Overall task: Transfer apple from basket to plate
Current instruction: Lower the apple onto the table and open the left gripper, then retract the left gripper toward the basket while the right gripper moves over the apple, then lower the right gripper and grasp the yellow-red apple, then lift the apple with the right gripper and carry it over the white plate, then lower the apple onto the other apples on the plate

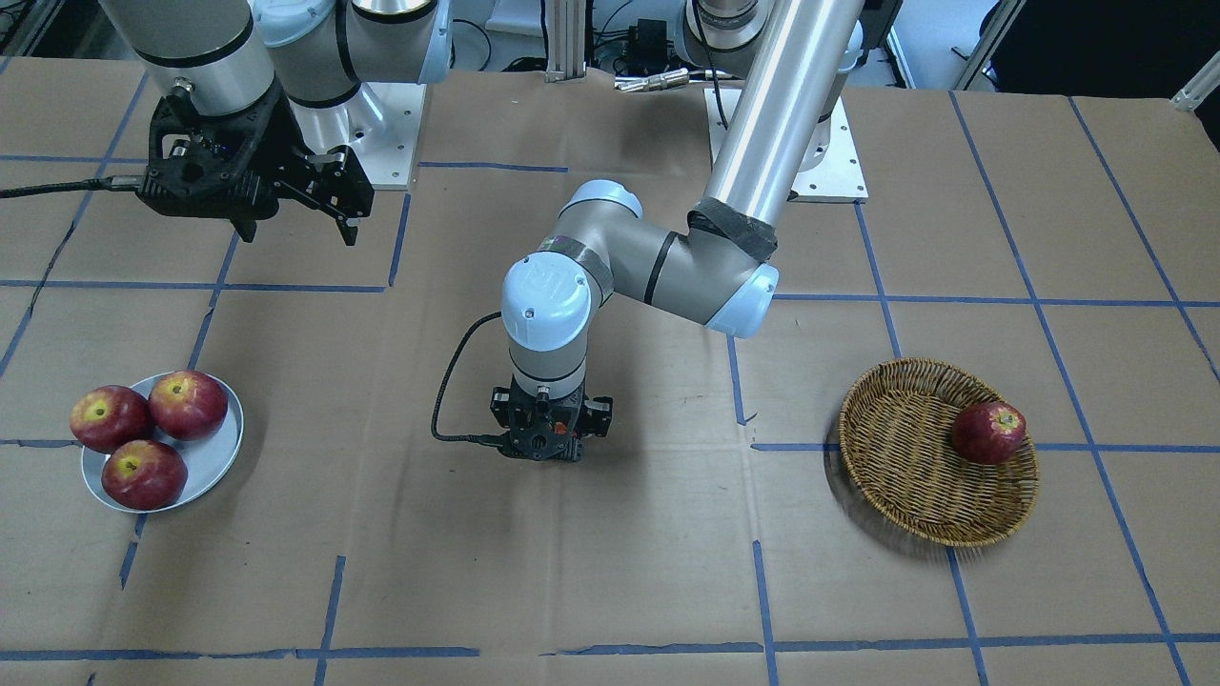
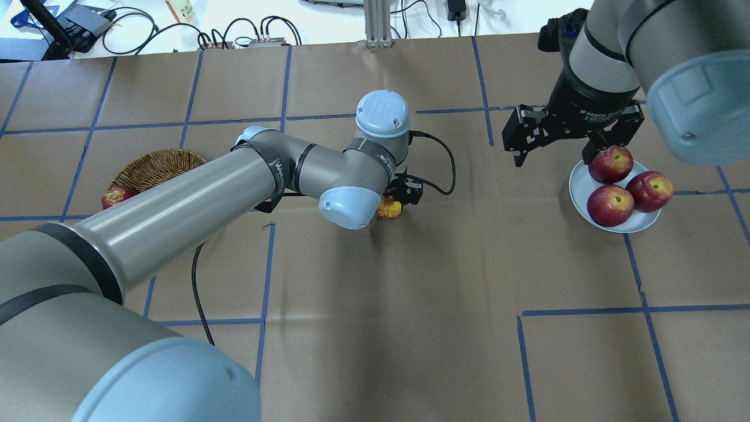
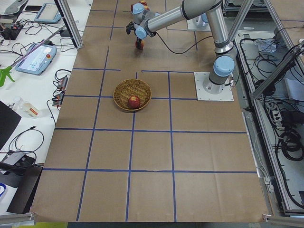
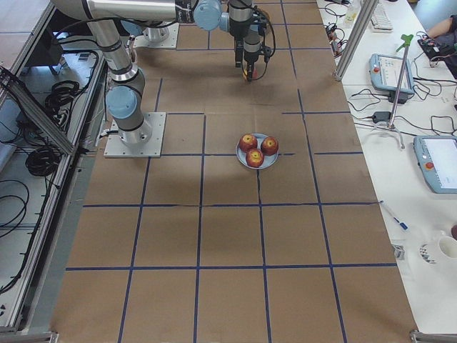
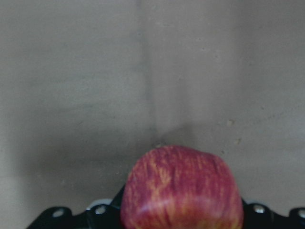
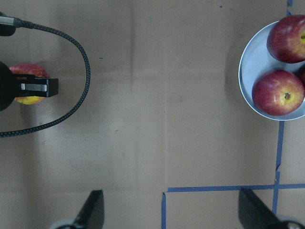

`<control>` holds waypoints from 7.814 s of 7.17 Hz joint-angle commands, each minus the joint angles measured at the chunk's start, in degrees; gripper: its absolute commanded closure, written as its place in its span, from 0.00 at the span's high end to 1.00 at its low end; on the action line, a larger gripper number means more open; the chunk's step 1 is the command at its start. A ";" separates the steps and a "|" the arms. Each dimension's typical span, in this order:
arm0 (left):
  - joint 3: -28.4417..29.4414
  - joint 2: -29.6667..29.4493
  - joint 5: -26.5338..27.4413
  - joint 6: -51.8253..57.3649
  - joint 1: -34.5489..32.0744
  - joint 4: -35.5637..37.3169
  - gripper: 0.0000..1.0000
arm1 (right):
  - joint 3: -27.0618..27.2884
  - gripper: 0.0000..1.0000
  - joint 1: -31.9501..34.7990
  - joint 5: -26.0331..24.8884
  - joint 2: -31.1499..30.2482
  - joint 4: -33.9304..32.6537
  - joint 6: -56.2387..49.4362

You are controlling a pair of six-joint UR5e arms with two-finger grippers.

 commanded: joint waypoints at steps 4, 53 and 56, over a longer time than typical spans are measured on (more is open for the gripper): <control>0.68 6.72 -0.21 0.80 0.87 -3.06 0.99 | -0.56 1.00 0.02 -0.24 0.23 -0.71 -0.03; -7.23 44.91 6.03 23.66 20.56 -36.83 0.99 | 11.66 0.46 -26.17 0.64 15.35 -28.48 -30.18; -7.23 44.99 5.94 23.66 20.56 -36.83 0.99 | 10.86 1.00 -26.17 0.47 17.01 -28.40 -30.27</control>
